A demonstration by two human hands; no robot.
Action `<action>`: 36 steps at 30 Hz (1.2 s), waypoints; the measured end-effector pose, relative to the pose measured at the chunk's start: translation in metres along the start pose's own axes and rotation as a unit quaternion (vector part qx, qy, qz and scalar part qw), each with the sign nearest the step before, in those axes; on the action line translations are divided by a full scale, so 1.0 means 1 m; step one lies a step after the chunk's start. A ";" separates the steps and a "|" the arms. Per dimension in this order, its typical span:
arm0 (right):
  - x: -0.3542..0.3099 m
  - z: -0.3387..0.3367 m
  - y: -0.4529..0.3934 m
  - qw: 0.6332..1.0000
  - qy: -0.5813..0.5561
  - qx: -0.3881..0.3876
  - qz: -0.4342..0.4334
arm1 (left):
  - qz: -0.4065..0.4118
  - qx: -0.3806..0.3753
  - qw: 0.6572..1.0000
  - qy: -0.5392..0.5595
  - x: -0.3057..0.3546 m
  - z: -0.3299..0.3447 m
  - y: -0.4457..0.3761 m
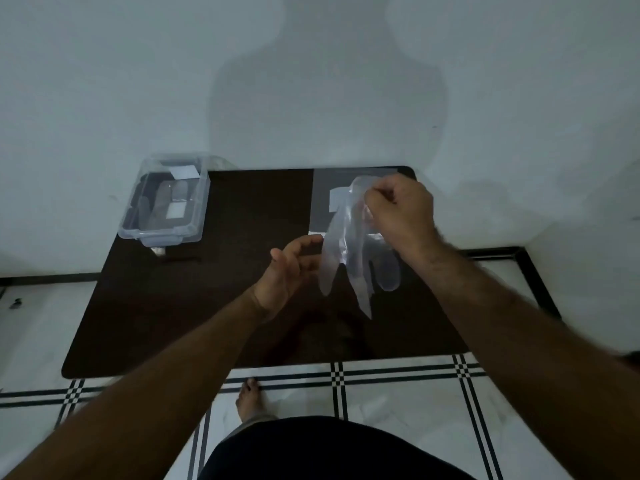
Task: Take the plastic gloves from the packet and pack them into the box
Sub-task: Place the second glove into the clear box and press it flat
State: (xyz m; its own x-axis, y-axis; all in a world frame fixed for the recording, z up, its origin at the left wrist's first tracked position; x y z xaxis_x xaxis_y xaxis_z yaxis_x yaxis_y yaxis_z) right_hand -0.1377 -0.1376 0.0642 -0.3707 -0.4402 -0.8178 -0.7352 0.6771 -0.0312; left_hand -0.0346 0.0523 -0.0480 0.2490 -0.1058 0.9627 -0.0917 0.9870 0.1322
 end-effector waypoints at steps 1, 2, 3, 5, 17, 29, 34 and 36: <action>-0.007 -0.007 -0.006 1.000 0.002 0.017 0.007 | 0.008 0.002 1.000 0.015 0.000 0.002 -0.001; -0.014 -0.014 -0.012 0.999 0.001 0.035 0.012 | 0.013 0.008 1.000 0.026 -0.001 0.003 -0.003; -0.023 -0.021 -0.016 0.999 0.004 0.053 0.013 | 0.012 0.013 0.999 0.031 -0.003 0.004 -0.005; -0.041 -0.034 -0.023 0.996 0.023 0.082 0.008 | 0.014 0.033 0.999 0.027 0.003 0.011 -0.010; -0.094 -0.074 -0.055 0.987 -0.062 0.149 -0.021 | 0.132 0.208 0.968 0.046 0.062 0.020 -0.045; -0.091 -0.069 -0.061 0.989 -0.120 0.085 -0.018 | 0.087 0.217 0.943 0.237 0.031 -0.015 -0.001; -0.100 -0.062 -0.065 0.988 -0.147 -0.030 -0.038 | 0.140 0.277 0.929 0.203 0.062 -0.055 -0.001; -0.106 -0.054 -0.066 0.982 -0.147 -0.110 -0.050 | 0.180 0.247 0.940 0.151 0.107 -0.060 -0.018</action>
State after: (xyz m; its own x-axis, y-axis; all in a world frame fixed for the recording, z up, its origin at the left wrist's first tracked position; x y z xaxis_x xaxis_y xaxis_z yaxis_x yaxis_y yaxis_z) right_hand -0.0805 -0.1671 0.1843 -0.1353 -0.2865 -0.9485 -0.8766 0.4808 -0.0202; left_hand 0.0521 0.0310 0.0388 0.3718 0.3364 0.8652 -0.6396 0.7683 -0.0239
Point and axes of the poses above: each hand's wrist, its own y-axis away from the middle knuckle, its own z-axis out of the palm, x = y × z, the point moved 5 cm from there along -y, towards the middle knuckle, and after that the axes turned 12 degrees about -x, right-handed, at the moved point
